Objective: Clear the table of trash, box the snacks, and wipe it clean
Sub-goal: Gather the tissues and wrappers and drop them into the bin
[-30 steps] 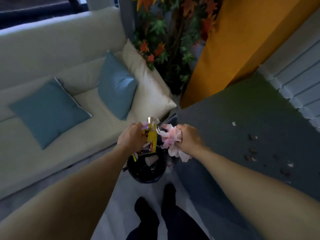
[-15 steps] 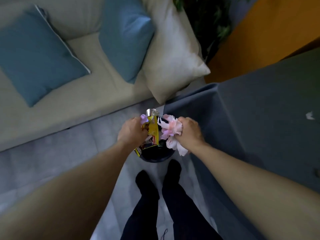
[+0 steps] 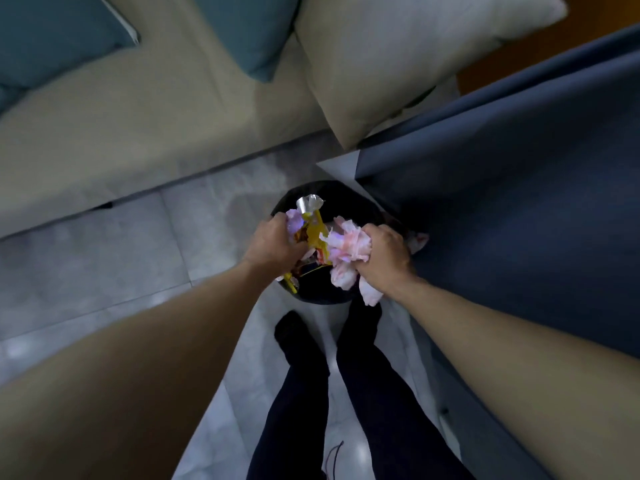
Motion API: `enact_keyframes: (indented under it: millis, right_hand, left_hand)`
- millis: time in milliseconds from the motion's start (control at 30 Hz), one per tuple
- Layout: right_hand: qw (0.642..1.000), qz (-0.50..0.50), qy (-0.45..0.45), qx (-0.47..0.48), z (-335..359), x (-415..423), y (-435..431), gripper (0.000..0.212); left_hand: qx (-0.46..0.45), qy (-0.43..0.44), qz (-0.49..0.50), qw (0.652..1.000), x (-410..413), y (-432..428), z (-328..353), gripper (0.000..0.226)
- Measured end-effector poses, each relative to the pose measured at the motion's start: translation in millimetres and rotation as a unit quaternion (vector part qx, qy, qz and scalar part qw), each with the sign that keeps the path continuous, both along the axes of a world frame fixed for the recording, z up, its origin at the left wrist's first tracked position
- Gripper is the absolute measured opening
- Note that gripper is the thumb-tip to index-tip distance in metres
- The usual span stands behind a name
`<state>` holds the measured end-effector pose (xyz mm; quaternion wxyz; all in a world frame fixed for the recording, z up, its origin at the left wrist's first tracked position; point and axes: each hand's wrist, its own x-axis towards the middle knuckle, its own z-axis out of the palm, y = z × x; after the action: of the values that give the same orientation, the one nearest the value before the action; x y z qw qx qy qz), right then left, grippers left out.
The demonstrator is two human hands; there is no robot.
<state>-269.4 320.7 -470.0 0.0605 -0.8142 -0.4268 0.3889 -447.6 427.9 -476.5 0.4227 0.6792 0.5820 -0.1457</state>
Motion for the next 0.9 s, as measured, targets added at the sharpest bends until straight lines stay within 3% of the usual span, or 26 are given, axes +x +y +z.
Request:
enact_keyframes:
  millis: [100,267,567,900]
  right_hand:
    - [1.000,-0.016,0.020,0.004,-14.4,-7.9,3.4,0.048]
    - [0.999,-0.029,0.043,-0.005,-15.4,-13.5,9.7,0.078]
    - [0.999,-0.004,0.039,-0.002,36.2,-12.0,17.2,0.081]
    - [0.997,0.031,0.001,0.065,158.9,-1.7,26.6,0.074]
  left_hand:
    - [-0.020,-0.011,0.005,1.000,-6.7,-1.8,-15.2,0.062]
    - [-0.018,-0.007,-0.012,1.000,-16.9,-3.4,-12.8,0.055]
    - [0.022,0.010,-0.105,0.994,-18.8,8.5,48.6,0.051]
    - [0.091,0.038,-0.168,0.981,-10.3,21.4,179.1,0.054]
